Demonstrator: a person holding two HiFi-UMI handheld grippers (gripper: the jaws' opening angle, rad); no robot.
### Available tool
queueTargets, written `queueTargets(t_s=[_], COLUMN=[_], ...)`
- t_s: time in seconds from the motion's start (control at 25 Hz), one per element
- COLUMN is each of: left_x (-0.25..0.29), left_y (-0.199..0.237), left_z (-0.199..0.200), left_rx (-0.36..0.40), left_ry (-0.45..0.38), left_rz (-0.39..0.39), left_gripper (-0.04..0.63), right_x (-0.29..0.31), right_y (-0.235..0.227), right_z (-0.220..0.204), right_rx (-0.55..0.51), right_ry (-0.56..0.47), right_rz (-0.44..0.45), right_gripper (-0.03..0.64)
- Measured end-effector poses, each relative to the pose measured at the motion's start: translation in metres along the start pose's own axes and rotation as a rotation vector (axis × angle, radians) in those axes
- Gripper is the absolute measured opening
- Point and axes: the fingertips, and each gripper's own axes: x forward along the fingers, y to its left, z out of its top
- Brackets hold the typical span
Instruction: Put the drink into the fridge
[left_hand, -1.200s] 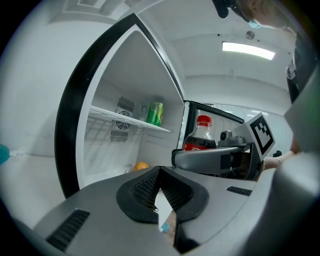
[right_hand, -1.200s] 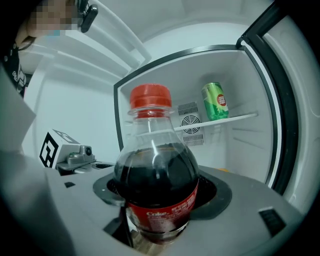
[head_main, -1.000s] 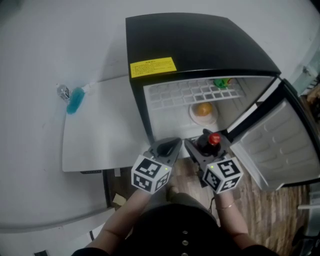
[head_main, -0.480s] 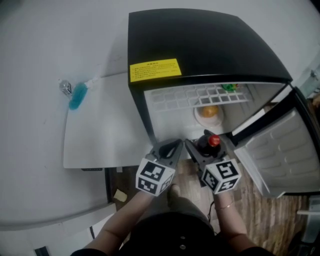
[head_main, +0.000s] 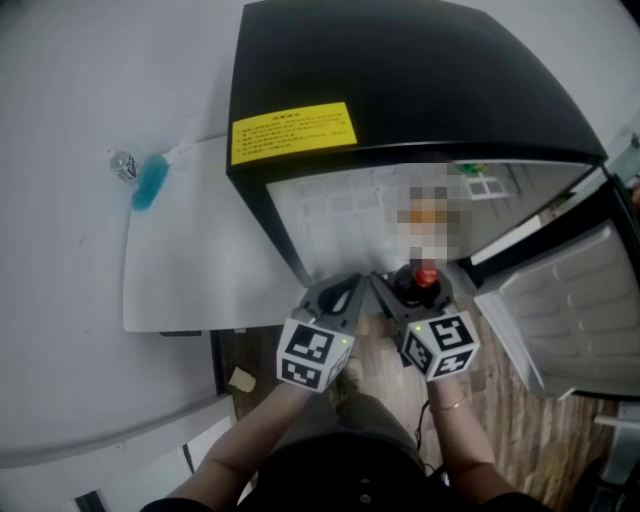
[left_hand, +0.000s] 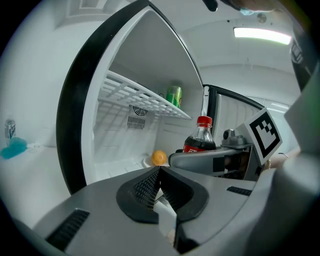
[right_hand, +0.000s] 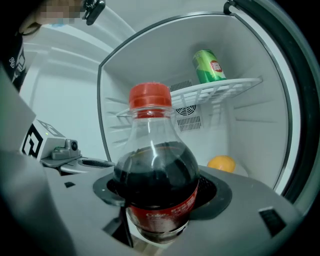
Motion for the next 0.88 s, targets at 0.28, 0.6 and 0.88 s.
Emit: queueTargets(t_s=[0.28, 0.6, 0.88], left_x=[0.011, 0.021, 0.029], left_y=[0.008, 0.016, 0.021], left_z=[-0.012, -0.026, -0.032], left_rx=[0.004, -0.010, -0.025], left_ry=[-0.007, 0.001, 0.028], left_rz=[0.045, 0.090, 0.095], left_gripper=[0.006, 0.006, 0.006], right_x=[0.020, 0.048, 0.077], right_y=[-0.009, -0.024, -0.031], right_z=[-0.014, -0.023, -0.027], right_rx=[-0.037, -0.030, -0.047], right_ry=[0.011, 0.017, 0.040], right_rz=[0.027, 0.023, 0.036], right_gripper=[0.330, 0.330, 0.330])
